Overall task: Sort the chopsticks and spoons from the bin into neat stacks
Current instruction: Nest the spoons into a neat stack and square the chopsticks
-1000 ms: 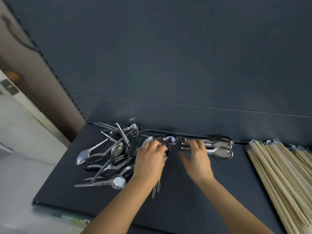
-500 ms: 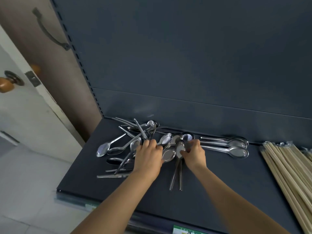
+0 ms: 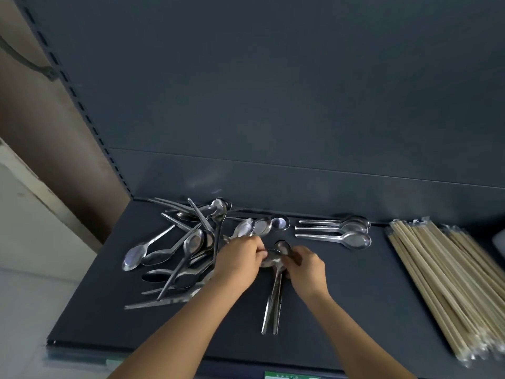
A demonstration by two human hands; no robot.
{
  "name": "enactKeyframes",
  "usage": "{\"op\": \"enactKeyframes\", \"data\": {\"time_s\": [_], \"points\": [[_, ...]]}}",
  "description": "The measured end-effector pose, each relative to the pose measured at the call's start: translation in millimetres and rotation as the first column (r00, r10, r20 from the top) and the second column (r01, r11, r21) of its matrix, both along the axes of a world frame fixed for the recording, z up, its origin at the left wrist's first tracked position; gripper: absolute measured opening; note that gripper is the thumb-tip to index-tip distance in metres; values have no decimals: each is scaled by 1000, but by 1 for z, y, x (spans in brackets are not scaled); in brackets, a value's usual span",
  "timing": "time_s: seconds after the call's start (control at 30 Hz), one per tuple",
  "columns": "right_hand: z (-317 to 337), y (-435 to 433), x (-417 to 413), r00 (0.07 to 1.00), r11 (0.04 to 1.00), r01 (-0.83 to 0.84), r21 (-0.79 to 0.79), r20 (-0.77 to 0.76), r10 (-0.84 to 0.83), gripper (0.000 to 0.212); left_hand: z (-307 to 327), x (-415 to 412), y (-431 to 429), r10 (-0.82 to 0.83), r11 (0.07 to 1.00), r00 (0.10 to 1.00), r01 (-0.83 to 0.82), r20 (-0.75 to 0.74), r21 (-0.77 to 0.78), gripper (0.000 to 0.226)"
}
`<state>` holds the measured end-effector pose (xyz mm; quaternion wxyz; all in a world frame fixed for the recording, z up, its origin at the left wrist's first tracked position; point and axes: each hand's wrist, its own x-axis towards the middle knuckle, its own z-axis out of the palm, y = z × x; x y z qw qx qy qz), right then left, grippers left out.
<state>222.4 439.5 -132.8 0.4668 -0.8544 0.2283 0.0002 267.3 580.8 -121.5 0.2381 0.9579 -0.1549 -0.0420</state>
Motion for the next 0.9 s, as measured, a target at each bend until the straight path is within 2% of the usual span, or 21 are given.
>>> {"op": "enactKeyframes", "data": {"time_s": [0.07,0.2,0.37,0.47,0.6,0.67,0.73,0.83,0.9], "points": [[6,2,-2,999,997,8,72,49,-11,12,0,-2,-3,51,990,993,-65,-110,-128,12],[19,8,-8,990,984,-46,174,136,22,29,1,-5,0,90,922,973,-162,-214,-350,15],[30,20,-11,975,966,-127,224,206,81,28,9,-13,10,50,833,968,-176,-244,-524,15],[38,29,-10,960,955,-170,242,258,106,26,16,-18,15,79,740,954,-250,-288,-624,12],[40,39,-6,936,950,-247,189,299,184,27,17,-24,22,94,676,922,-335,-374,-656,14],[41,43,-2,933,953,-273,133,279,228,23,19,-28,26,62,606,885,-401,-462,-687,15],[42,47,4,924,953,-295,64,274,268,24,20,-30,32,88,556,871,-446,-484,-701,12],[39,45,22,922,956,-273,-107,253,292,19,27,-31,47,164,442,855,-510,-492,-738,13],[33,41,40,946,942,-239,-234,161,280,18,33,-31,60,230,427,855,-518,-465,-741,14]]}}
